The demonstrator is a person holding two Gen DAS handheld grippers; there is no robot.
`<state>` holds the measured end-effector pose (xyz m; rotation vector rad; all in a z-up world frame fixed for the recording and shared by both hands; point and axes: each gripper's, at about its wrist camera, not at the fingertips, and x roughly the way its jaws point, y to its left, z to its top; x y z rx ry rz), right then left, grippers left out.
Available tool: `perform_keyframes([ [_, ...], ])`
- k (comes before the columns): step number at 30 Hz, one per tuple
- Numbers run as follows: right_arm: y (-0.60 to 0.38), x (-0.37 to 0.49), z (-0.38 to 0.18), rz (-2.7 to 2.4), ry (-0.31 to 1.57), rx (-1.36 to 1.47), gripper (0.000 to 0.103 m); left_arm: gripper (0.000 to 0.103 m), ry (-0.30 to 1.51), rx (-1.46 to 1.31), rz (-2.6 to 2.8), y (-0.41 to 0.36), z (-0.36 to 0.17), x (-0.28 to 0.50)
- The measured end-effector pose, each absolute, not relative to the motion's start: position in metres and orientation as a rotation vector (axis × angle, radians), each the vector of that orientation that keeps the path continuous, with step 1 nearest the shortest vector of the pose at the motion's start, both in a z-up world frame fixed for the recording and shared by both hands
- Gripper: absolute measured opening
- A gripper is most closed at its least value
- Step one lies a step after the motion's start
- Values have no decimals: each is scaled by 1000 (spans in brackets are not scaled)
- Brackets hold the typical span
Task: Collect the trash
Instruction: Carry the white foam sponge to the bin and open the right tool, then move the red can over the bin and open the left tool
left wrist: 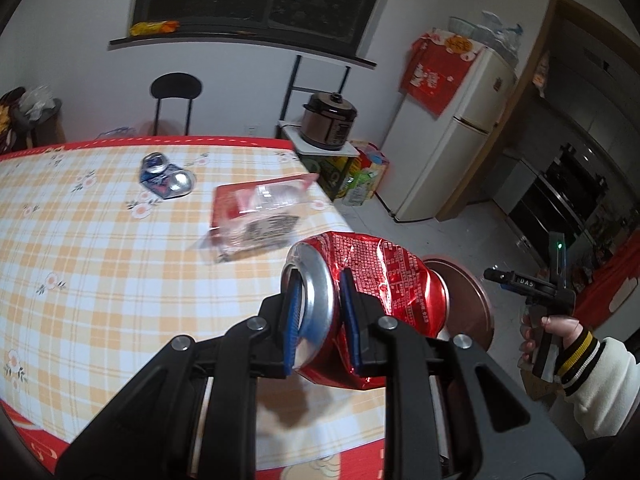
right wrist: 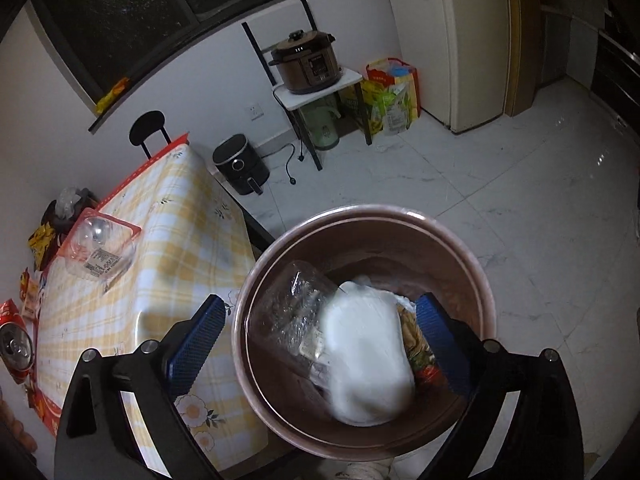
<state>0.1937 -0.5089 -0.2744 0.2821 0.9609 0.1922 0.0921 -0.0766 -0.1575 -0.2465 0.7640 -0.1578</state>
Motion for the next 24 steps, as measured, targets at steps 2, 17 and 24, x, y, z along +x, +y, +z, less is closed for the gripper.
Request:
perform_keyframes([
  [2,-516,191,-265,195,941,285,98,23,766,-238,-181,-86,-157,97],
  [17,-589,130,-195,132,835,218,98,23,809,-184,-355,-211,-168,148],
  [24,-633,109,-192,79,829,213,98,23,847,-148,-423,-283,-186,174],
])
